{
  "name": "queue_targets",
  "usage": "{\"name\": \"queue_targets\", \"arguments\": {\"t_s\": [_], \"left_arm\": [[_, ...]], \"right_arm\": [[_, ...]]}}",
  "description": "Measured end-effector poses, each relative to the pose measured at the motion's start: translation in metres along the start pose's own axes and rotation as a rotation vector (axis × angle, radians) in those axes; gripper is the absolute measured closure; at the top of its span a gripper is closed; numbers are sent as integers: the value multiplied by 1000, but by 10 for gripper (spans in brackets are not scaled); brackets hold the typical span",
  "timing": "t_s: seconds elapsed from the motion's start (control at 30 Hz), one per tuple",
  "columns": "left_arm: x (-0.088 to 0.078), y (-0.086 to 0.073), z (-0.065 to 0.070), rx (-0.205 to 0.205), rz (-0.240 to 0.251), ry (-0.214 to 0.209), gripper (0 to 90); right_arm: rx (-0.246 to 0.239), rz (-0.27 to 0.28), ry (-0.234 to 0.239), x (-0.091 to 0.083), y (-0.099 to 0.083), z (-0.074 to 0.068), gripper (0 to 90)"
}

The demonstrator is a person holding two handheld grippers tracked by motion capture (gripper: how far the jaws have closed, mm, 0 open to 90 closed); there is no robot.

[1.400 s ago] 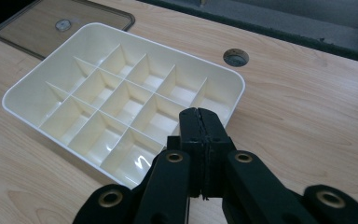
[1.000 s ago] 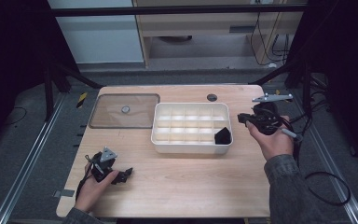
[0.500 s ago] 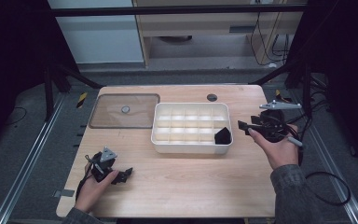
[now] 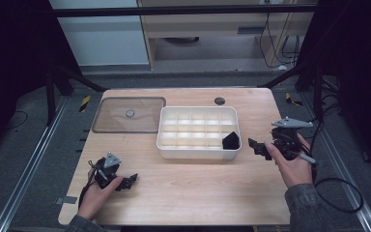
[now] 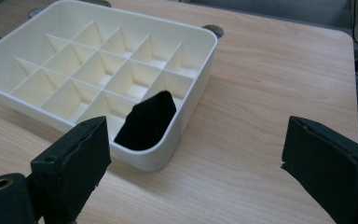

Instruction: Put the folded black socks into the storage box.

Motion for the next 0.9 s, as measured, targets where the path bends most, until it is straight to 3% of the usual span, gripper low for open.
{"name": "queue_targets", "arguments": {"t_s": [0.33,0.63,0.9], "left_arm": [[0,0,0,0,-1,-1,0],[0,0,0,-1,-1,0,0],[0,0,1,-2,1,1,0]], "right_arm": [[30,-45,-4,10,-38,8,127],[-44,-71,-49,24,-67,5,133],[-53,-103,-21,37,-86,-3,133]]}}
Point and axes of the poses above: each handheld gripper's, and its own axes: x roughly forward along the jaws, y roughly out of its top, z roughly to its right, the point moved 2 cm from there along x, roughly forward along the jaws, and after that the axes turned 4 degrees about -y, right-handed, at the moved point
